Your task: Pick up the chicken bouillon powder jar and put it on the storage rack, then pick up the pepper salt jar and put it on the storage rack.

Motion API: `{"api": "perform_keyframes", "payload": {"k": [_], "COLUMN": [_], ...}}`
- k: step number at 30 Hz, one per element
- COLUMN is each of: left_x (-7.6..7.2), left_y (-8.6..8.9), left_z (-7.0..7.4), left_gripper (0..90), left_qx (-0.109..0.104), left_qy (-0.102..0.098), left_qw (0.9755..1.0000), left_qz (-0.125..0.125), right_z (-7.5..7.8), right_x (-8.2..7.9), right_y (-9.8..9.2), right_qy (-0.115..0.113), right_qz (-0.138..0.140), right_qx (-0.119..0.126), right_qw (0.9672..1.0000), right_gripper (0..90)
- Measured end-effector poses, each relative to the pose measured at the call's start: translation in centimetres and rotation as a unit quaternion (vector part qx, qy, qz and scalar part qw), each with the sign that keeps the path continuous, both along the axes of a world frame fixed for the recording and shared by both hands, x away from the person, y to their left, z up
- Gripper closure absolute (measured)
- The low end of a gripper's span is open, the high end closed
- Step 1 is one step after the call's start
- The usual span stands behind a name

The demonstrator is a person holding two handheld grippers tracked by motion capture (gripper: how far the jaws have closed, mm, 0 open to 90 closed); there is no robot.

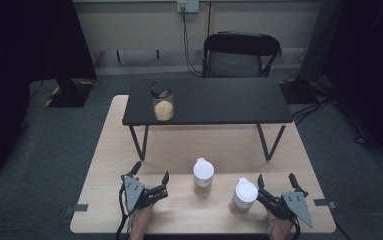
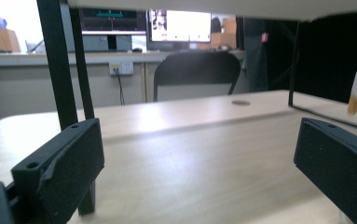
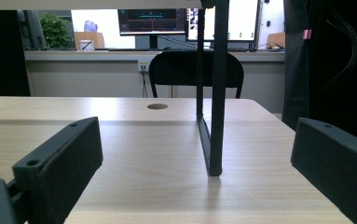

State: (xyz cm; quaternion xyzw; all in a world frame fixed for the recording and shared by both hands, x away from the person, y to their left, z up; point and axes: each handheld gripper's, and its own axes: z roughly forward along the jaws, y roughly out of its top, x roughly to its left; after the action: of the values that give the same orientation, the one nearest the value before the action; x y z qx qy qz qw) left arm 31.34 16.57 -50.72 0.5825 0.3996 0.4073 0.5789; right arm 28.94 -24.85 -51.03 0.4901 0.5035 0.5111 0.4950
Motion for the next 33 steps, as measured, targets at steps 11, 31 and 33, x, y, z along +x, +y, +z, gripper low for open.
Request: {"api": "perform_keyframes", "payload": {"k": [11,31,33], "left_x": [-0.02,-0.02,-0.02], "left_y": [0.12,0.12,0.12], "left_z": [-0.49,-0.48,-0.48], "left_gripper": [2.8,2.0,1.9], "left_qx": [-0.006,-0.006,-0.006], "left_qy": [-0.001,-0.001,-0.001], "left_qw": [0.9998,0.9998,0.9998], "left_qz": [0.017,0.017,0.017], "right_z": [0.0,0.06,0.14], "right_x": [0.02,0.17,0.2], "right_y": [-0.01,0.07,-0.15], "right_qy": [0.001,0.004,0.007], "right_qz": [-0.002,-0.014,-0.013], "right_qx": [0.001,-0.001,0.009], "right_qw": [1.0,0.9999,0.9999], "right_gripper": [1.1,2.4,1.5]}}
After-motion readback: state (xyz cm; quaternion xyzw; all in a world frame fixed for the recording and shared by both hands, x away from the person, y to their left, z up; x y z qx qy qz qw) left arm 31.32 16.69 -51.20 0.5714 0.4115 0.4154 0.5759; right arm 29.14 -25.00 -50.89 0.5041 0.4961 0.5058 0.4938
